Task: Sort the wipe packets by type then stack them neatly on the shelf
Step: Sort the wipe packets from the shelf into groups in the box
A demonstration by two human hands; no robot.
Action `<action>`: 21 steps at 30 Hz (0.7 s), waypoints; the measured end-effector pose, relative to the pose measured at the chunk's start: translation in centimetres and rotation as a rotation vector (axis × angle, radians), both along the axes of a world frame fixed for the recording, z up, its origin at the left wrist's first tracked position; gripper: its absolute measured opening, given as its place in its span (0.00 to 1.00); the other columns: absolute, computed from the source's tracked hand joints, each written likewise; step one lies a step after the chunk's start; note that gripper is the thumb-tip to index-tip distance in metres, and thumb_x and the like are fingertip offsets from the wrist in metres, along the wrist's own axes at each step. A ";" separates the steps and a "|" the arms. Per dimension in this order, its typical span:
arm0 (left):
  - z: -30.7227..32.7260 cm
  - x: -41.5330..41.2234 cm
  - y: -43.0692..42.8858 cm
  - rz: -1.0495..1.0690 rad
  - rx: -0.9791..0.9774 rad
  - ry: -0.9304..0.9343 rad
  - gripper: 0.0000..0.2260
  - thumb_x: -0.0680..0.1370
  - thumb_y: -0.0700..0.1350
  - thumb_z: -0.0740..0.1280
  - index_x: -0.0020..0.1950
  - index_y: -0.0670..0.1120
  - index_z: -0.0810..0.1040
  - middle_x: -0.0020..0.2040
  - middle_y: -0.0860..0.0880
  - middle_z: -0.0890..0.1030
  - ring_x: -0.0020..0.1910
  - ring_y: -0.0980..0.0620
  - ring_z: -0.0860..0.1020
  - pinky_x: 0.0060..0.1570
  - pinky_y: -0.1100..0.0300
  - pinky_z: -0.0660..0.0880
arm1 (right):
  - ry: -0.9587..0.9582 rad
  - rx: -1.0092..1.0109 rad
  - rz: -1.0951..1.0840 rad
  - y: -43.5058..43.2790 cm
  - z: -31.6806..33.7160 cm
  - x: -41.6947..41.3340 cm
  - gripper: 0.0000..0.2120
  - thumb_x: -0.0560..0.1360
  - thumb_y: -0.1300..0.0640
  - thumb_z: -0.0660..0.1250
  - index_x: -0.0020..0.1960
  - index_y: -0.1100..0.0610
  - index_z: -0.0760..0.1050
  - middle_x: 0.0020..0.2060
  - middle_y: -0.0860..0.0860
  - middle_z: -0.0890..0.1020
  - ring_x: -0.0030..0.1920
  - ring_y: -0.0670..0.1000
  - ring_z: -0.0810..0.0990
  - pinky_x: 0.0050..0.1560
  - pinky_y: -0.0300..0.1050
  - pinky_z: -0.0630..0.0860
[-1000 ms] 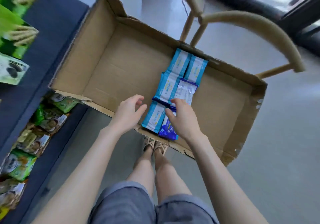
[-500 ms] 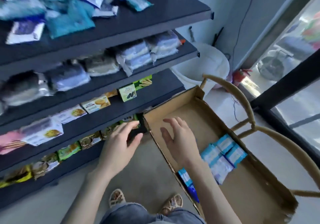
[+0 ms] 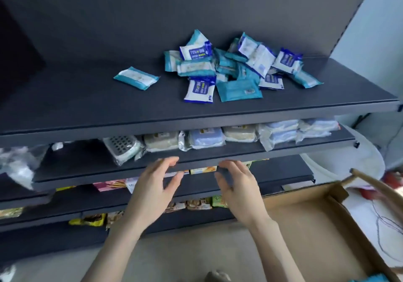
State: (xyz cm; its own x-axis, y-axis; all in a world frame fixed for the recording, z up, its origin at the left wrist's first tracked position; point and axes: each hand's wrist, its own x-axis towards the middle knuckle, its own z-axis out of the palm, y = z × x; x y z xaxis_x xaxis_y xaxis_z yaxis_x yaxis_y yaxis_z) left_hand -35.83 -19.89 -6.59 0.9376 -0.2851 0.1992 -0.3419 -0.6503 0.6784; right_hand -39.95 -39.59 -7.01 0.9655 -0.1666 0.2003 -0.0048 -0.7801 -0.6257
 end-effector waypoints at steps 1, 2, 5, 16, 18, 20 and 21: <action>0.6 1.1 0.4 0.011 -0.017 -0.017 0.15 0.78 0.48 0.65 0.64 0.49 0.74 0.58 0.56 0.77 0.60 0.57 0.74 0.58 0.60 0.71 | -0.017 -0.006 0.018 0.3 0.7 1.3 0.12 0.79 0.56 0.63 0.60 0.58 0.76 0.57 0.50 0.78 0.57 0.54 0.75 0.54 0.46 0.72; 1.2 2.3 0.6 0.021 -0.027 -0.042 0.15 0.78 0.48 0.65 0.64 0.49 0.74 0.58 0.57 0.77 0.60 0.57 0.73 0.59 0.61 0.70 | -0.037 -0.012 0.036 0.5 1.4 2.7 0.12 0.79 0.56 0.63 0.60 0.57 0.75 0.58 0.49 0.77 0.57 0.53 0.74 0.54 0.44 0.72; 2.8 6.2 0.8 0.049 -0.032 -0.116 0.15 0.78 0.47 0.66 0.64 0.48 0.74 0.57 0.57 0.76 0.59 0.55 0.74 0.60 0.59 0.70 | -0.077 -0.022 0.066 0.6 3.1 6.9 0.13 0.79 0.55 0.62 0.62 0.56 0.75 0.59 0.48 0.77 0.58 0.51 0.74 0.54 0.42 0.71; 4.8 21.8 -2.7 0.111 -0.043 -0.114 0.17 0.78 0.49 0.65 0.66 0.49 0.72 0.61 0.54 0.77 0.60 0.58 0.74 0.60 0.60 0.71 | -0.108 -0.074 0.069 -2.2 5.4 23.9 0.13 0.78 0.54 0.64 0.60 0.57 0.76 0.55 0.52 0.77 0.55 0.56 0.73 0.48 0.44 0.67; 4.6 24.5 -3.9 0.107 -0.033 -0.109 0.17 0.78 0.48 0.65 0.66 0.48 0.72 0.61 0.53 0.77 0.59 0.57 0.74 0.59 0.61 0.70 | -0.071 -0.123 0.063 -3.1 5.3 26.5 0.16 0.77 0.51 0.65 0.62 0.56 0.74 0.57 0.52 0.77 0.58 0.57 0.72 0.54 0.46 0.68; 4.5 26.5 -4.7 0.085 -0.029 -0.115 0.17 0.78 0.48 0.65 0.66 0.46 0.72 0.61 0.51 0.76 0.60 0.55 0.74 0.60 0.59 0.71 | -0.039 -0.203 0.039 -3.9 5.4 28.4 0.20 0.76 0.48 0.66 0.65 0.55 0.72 0.60 0.53 0.75 0.61 0.58 0.70 0.60 0.50 0.65; 4.4 27.7 -5.4 0.074 -0.026 -0.111 0.17 0.79 0.48 0.65 0.66 0.46 0.72 0.62 0.50 0.76 0.61 0.54 0.73 0.61 0.58 0.71 | -0.018 -0.225 0.029 -4.4 5.3 29.6 0.22 0.76 0.46 0.65 0.66 0.55 0.71 0.62 0.52 0.74 0.62 0.58 0.69 0.62 0.50 0.63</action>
State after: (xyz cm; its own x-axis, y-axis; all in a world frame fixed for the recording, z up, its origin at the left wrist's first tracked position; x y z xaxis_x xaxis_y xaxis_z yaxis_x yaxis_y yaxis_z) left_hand -8.09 -25.26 -2.21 0.9277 -0.2097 0.3090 -0.3676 -0.6590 0.6563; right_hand -10.39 -43.96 -1.71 0.9653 -0.0877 0.2460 0.0294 -0.8996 -0.4358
